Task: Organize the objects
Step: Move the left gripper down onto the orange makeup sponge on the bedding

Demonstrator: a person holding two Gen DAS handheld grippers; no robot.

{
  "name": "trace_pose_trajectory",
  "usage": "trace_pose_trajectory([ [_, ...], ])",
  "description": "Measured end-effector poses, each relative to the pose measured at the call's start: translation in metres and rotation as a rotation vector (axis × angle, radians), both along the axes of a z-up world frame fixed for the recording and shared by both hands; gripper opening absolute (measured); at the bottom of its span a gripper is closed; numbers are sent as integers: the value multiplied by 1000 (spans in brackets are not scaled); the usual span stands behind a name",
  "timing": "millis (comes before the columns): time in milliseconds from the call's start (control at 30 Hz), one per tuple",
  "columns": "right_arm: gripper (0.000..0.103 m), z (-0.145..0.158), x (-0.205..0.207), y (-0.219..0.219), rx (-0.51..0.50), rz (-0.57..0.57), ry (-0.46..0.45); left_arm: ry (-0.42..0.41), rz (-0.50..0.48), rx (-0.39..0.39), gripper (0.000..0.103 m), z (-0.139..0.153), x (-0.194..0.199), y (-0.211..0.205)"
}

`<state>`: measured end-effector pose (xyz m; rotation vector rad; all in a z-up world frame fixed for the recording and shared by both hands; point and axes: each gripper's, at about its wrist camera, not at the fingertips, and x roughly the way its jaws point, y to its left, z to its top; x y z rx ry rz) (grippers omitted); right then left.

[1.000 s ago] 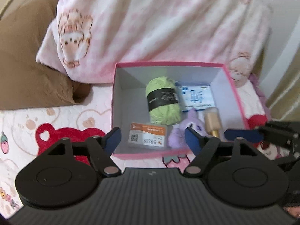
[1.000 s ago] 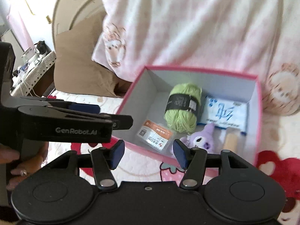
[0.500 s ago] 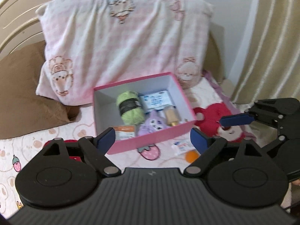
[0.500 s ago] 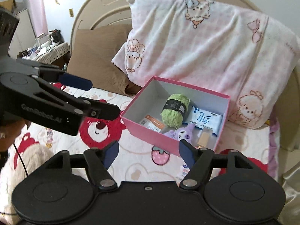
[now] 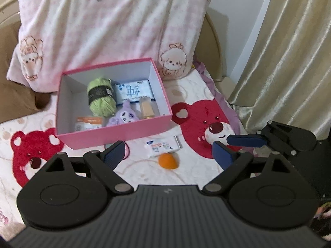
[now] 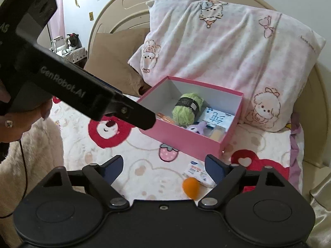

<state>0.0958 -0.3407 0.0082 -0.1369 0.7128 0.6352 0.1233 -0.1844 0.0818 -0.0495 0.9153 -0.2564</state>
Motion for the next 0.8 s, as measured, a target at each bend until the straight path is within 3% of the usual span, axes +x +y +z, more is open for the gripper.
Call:
trace_pose_trajectory([
  [233, 88, -44, 18, -6, 3, -5, 109, 49, 10, 10, 90, -51, 17, -12],
  [467, 83, -84, 35, 14, -48, -20, 202, 114, 48, -80, 87, -121, 29, 8],
  [567, 82, -102, 44, 24, -101, -16, 221, 110, 46, -102, 84, -146, 32, 13],
  [700, 82, -130, 55, 32, -180, -61, 231, 66, 47, -45, 78, -168, 29, 9],
  [800, 82, -149, 60, 29, -153, -83, 252, 67, 45, -58, 77, -179, 30, 10],
])
